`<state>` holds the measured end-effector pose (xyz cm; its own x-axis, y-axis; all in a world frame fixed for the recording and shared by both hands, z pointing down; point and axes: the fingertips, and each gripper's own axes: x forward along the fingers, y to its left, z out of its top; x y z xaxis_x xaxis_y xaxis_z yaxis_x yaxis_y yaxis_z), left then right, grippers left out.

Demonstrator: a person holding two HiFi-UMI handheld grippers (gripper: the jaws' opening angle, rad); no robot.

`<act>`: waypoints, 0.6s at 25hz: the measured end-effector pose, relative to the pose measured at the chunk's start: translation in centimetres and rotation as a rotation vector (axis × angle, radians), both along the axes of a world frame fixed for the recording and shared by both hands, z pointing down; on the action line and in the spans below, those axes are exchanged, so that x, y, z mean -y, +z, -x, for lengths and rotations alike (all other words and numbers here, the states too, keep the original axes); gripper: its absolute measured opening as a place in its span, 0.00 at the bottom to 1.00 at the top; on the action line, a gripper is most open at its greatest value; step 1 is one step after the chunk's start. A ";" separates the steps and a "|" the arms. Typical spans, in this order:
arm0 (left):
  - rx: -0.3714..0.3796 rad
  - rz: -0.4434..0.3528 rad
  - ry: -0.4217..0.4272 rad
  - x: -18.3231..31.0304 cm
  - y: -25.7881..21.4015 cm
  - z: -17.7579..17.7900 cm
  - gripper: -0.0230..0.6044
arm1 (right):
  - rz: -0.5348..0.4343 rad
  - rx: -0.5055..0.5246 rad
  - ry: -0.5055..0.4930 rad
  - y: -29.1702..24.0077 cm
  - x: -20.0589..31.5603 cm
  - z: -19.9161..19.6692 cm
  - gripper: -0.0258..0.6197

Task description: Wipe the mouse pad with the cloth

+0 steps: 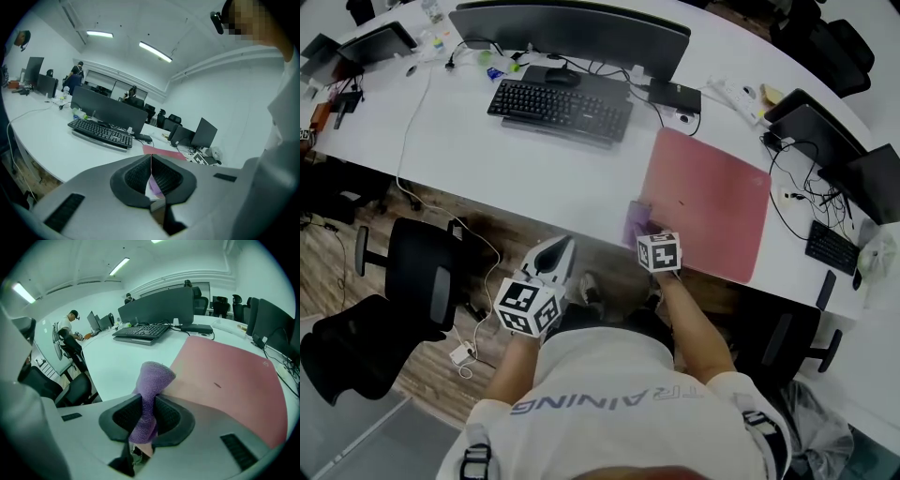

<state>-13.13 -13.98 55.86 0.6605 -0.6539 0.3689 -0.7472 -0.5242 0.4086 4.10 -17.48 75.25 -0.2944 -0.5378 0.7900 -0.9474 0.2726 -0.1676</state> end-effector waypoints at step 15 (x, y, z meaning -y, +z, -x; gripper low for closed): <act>0.039 -0.007 -0.010 -2.3 -1.4 -9.0 0.09 | 0.031 0.015 -0.026 0.7 -2.6 -7.1 0.18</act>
<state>-4.17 -11.67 54.45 0.6393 -0.6629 0.3896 -0.7675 -0.5195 0.3755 11.16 -14.89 75.93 -0.3200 -0.5051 0.8015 -0.9373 0.2918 -0.1903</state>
